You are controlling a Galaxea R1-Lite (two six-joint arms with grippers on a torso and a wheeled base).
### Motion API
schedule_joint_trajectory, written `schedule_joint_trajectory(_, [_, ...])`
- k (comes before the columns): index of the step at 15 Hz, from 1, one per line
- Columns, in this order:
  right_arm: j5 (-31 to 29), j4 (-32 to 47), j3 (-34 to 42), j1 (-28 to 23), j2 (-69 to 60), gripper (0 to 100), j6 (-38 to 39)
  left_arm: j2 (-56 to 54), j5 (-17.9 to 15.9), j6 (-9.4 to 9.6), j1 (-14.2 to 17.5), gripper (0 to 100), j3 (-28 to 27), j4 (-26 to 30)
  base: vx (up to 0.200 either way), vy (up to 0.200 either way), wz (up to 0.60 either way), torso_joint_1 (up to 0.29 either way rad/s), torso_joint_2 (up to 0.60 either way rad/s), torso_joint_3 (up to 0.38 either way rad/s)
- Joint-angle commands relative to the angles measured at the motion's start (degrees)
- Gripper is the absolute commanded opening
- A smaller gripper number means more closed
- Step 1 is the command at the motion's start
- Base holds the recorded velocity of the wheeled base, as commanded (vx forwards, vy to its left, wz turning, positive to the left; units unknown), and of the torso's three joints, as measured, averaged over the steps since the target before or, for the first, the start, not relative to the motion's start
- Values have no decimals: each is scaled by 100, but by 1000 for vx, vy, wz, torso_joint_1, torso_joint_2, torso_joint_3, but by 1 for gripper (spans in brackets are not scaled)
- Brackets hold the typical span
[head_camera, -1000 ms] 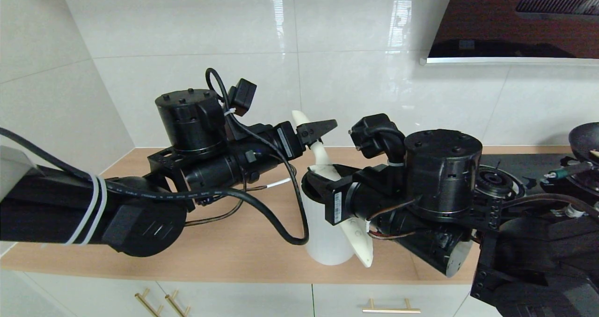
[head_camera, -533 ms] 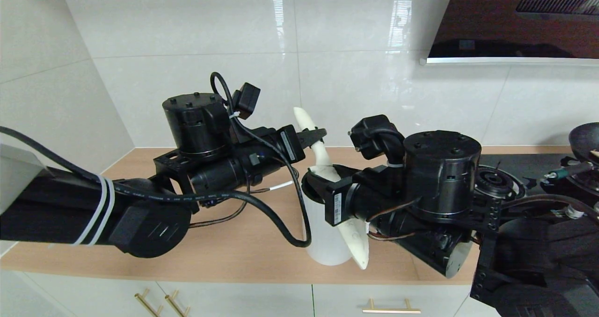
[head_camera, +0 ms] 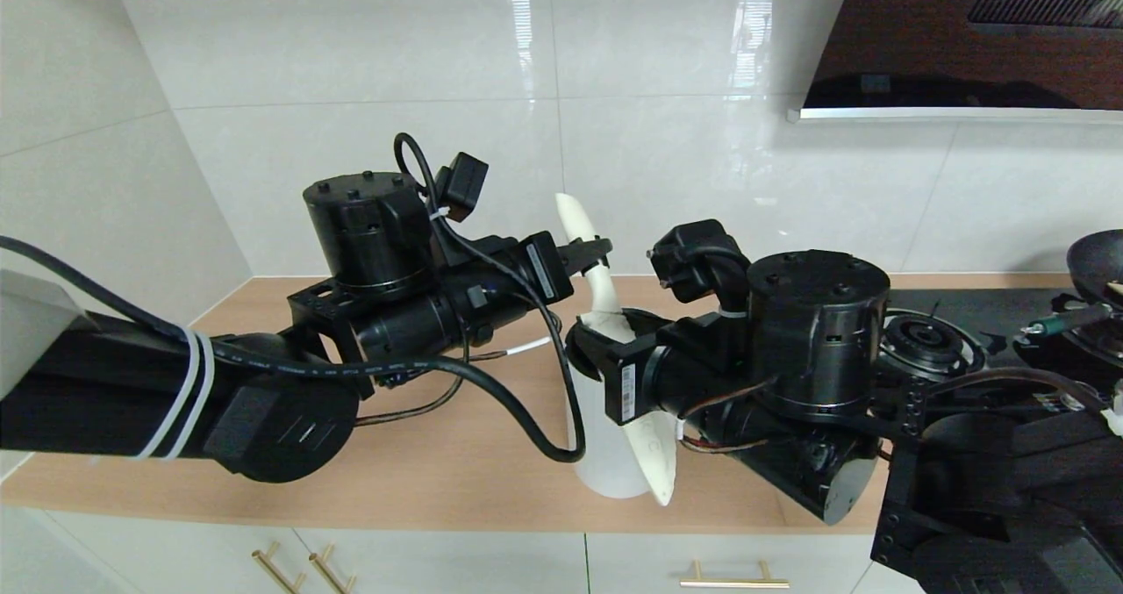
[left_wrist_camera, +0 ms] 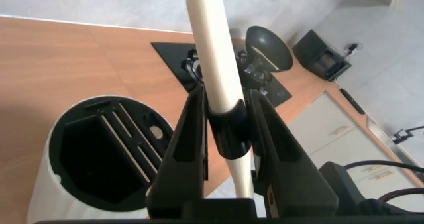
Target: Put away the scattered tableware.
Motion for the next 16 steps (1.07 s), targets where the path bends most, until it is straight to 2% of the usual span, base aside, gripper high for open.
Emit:
schedule_joint_trajectory(1, [-4, -12, 4, 1, 9, 0, 0, -34, 16, -31, -1, 0, -26, 2, 0, 0, 0, 0, 0, 0])
schedule_joint_trajectory(2, [-4, -12, 4, 1, 9, 100, 0, -43, 16, -111, -1, 0, -52, 2, 0, 0, 0, 0, 0, 0])
schedule_joint_trajectory(4, [-4, -20, 31, 1, -17, 100, 0, -122, 16, -225, -1, 0, -61, 2, 0, 0, 0, 0, 0, 0])
schedule_joint_trajectory(8, [-144, -91, 127, -333, -712, 100, -27, -456, 95, -207, 139, 0, -61, 2, 0, 0, 0, 0, 0, 0])
schedule_joint_trajectory(11, [-136, -73, 189, -790, -1327, 100, -44, -720, 104, -128, 447, 0, -61, 2, 0, 0, 0, 0, 0, 0])
schedule_joint_trajectory(14, [-118, -64, 163, -1088, -1512, 100, -44, -922, 104, 144, 658, 0, -61, -41, 0, 0, 0, 0, 0, 0])
schedule_joint_trajectory(16, [-118, -56, 171, -1106, -1476, 100, -123, -1045, 429, 566, 675, 0, 1, -358, 0, 0, 0, 0, 0, 0])
